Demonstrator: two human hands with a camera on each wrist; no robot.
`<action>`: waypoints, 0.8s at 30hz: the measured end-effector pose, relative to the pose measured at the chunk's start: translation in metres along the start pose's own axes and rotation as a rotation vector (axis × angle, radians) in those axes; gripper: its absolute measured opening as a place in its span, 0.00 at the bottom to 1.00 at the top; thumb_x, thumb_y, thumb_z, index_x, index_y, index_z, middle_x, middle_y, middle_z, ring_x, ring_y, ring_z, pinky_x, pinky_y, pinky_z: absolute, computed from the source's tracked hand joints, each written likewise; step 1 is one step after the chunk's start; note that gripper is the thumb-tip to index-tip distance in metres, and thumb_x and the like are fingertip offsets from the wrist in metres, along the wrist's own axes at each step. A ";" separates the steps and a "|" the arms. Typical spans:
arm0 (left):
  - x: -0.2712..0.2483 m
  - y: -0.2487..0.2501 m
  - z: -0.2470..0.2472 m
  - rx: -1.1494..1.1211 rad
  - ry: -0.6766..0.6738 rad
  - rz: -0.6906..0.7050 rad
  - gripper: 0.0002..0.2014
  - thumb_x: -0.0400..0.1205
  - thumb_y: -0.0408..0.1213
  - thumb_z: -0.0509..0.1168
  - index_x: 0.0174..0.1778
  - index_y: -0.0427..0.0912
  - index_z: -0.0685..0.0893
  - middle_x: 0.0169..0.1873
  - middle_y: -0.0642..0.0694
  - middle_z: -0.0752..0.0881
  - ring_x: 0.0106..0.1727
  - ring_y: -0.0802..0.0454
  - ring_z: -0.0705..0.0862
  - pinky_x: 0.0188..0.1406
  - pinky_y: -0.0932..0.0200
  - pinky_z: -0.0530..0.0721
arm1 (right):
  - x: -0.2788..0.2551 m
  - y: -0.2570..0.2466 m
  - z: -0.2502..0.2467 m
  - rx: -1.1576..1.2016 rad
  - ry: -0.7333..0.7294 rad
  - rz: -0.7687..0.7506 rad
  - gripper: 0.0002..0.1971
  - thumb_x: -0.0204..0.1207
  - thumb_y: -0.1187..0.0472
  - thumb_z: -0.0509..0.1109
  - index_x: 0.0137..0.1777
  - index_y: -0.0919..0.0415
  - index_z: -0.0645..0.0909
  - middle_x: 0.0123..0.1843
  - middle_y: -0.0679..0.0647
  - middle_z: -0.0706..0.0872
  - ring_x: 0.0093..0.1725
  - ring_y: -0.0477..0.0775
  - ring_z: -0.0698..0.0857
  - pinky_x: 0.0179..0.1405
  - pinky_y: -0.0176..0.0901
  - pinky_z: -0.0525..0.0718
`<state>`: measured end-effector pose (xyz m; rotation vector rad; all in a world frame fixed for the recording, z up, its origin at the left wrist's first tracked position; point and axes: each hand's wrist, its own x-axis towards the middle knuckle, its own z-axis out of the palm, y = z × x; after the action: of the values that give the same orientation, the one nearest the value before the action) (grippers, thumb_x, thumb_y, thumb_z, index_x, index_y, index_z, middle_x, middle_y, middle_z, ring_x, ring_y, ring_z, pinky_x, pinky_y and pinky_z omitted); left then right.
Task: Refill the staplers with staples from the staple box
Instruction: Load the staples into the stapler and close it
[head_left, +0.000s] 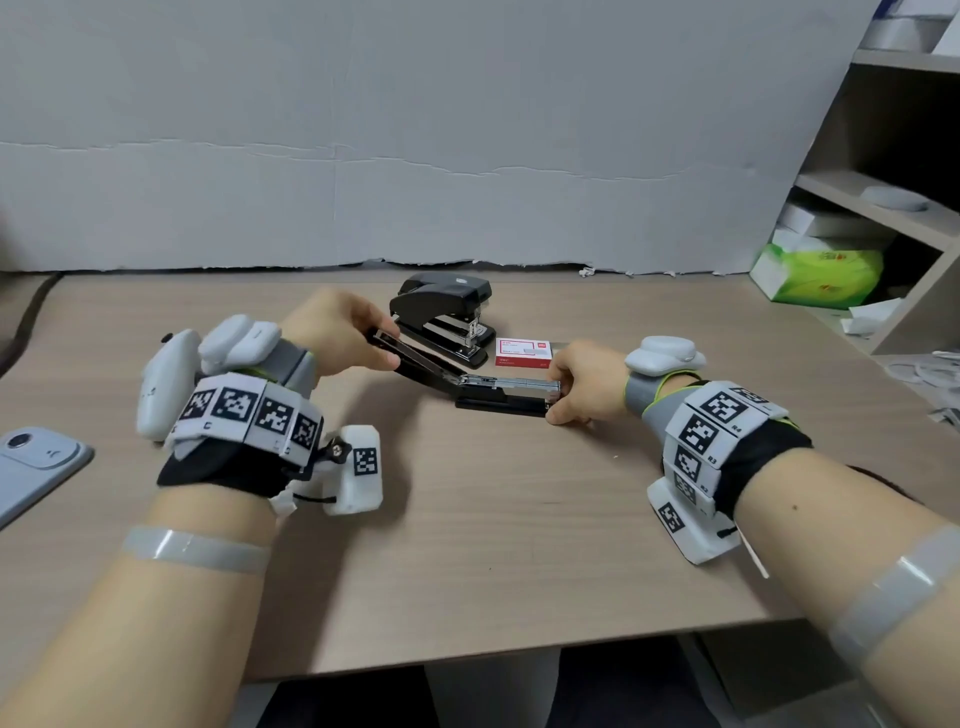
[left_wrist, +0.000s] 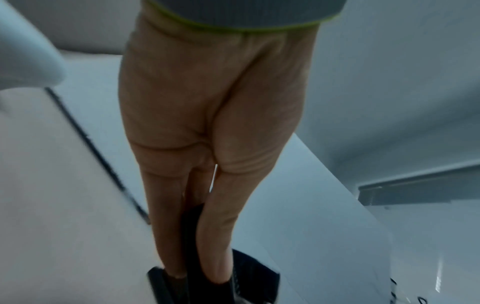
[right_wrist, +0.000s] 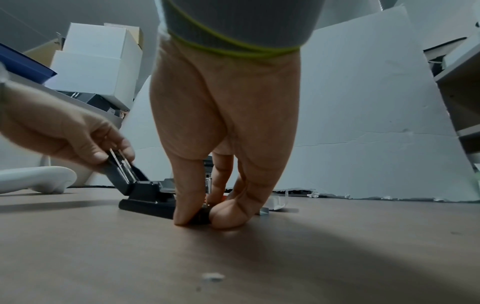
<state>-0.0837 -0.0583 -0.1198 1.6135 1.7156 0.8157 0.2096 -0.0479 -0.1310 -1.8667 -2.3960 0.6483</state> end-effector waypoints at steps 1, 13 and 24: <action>-0.001 0.012 -0.001 0.079 0.005 0.031 0.12 0.66 0.30 0.81 0.39 0.49 0.90 0.43 0.42 0.93 0.43 0.44 0.88 0.49 0.56 0.84 | 0.000 0.000 0.000 0.001 -0.001 -0.001 0.13 0.65 0.62 0.79 0.45 0.68 0.82 0.32 0.58 0.89 0.27 0.56 0.83 0.38 0.47 0.86; -0.006 0.093 0.064 -0.007 -0.155 0.294 0.15 0.65 0.34 0.83 0.45 0.49 0.91 0.41 0.49 0.93 0.46 0.49 0.91 0.45 0.59 0.89 | 0.003 0.005 -0.001 0.055 -0.005 0.001 0.15 0.64 0.61 0.82 0.46 0.64 0.82 0.35 0.57 0.89 0.28 0.55 0.85 0.40 0.47 0.89; 0.004 0.086 0.111 0.348 -0.316 0.346 0.17 0.67 0.38 0.81 0.51 0.47 0.90 0.44 0.50 0.91 0.47 0.50 0.88 0.52 0.56 0.85 | 0.000 0.004 -0.002 0.084 -0.029 0.010 0.11 0.61 0.60 0.81 0.37 0.58 0.81 0.28 0.54 0.87 0.25 0.53 0.84 0.30 0.39 0.82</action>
<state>0.0561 -0.0484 -0.1187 2.1844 1.4267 0.3930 0.2139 -0.0464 -0.1311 -1.8505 -2.3391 0.7691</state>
